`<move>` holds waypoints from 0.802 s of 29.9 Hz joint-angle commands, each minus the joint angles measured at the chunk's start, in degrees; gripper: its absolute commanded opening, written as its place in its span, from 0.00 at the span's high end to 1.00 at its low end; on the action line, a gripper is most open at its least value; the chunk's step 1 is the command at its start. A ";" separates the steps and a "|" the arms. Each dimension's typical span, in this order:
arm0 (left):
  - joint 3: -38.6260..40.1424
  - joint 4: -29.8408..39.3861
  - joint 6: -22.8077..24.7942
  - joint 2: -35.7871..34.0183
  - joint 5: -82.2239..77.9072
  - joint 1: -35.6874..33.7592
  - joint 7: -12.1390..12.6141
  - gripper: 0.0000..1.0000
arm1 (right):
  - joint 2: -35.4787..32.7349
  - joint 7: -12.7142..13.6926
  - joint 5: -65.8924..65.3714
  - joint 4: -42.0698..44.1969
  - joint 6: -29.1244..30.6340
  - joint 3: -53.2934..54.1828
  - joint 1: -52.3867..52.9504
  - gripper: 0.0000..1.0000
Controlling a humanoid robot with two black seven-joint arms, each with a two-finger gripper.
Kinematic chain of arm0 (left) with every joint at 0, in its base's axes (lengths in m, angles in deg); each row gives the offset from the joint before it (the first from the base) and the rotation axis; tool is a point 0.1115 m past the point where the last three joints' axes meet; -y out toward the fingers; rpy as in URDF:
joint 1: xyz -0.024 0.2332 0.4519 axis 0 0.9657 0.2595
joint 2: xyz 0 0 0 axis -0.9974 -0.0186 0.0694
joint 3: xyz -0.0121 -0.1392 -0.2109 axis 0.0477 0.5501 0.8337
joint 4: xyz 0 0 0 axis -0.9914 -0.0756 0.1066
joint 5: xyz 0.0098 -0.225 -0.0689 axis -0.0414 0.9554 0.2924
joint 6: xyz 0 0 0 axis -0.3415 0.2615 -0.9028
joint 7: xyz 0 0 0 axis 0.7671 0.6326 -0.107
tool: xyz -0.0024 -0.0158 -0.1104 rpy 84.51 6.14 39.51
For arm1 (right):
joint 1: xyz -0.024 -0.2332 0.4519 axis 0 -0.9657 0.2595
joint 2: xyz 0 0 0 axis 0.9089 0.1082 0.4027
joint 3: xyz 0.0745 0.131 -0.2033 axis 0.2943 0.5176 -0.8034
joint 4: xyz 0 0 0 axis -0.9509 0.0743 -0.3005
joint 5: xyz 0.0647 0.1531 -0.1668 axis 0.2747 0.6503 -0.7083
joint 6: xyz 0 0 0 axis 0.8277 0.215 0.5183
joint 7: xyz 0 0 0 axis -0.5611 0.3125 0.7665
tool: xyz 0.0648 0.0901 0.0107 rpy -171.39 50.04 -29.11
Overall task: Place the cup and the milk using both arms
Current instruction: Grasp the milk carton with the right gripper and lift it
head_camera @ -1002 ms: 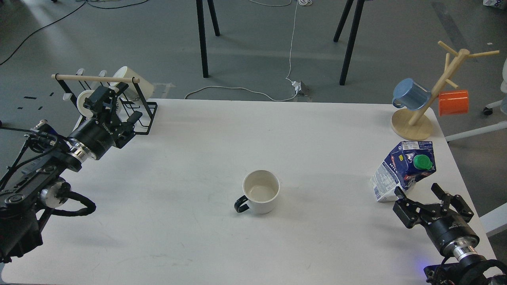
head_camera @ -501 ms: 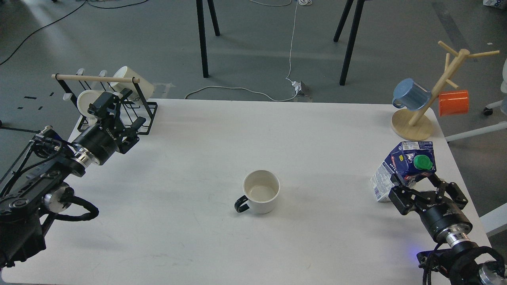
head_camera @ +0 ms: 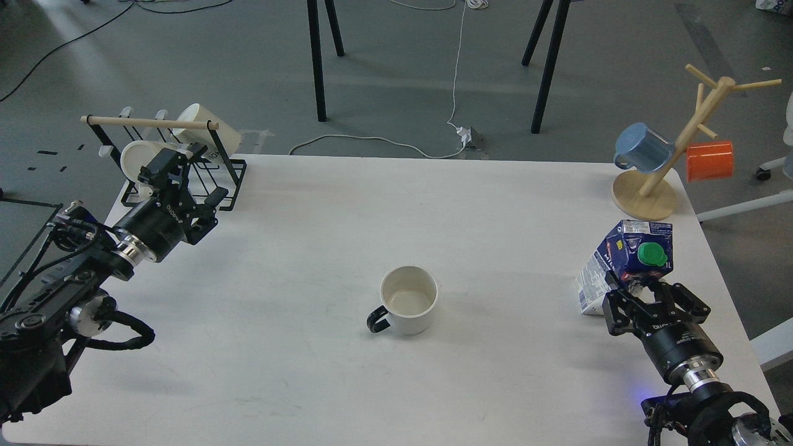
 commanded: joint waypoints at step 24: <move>-0.18 0.00 0.00 0.92 -0.09 1.25 0.00 0.00 | 6.52 -0.09 -9.88 -9.61 0.00 -0.26 -0.73 0.59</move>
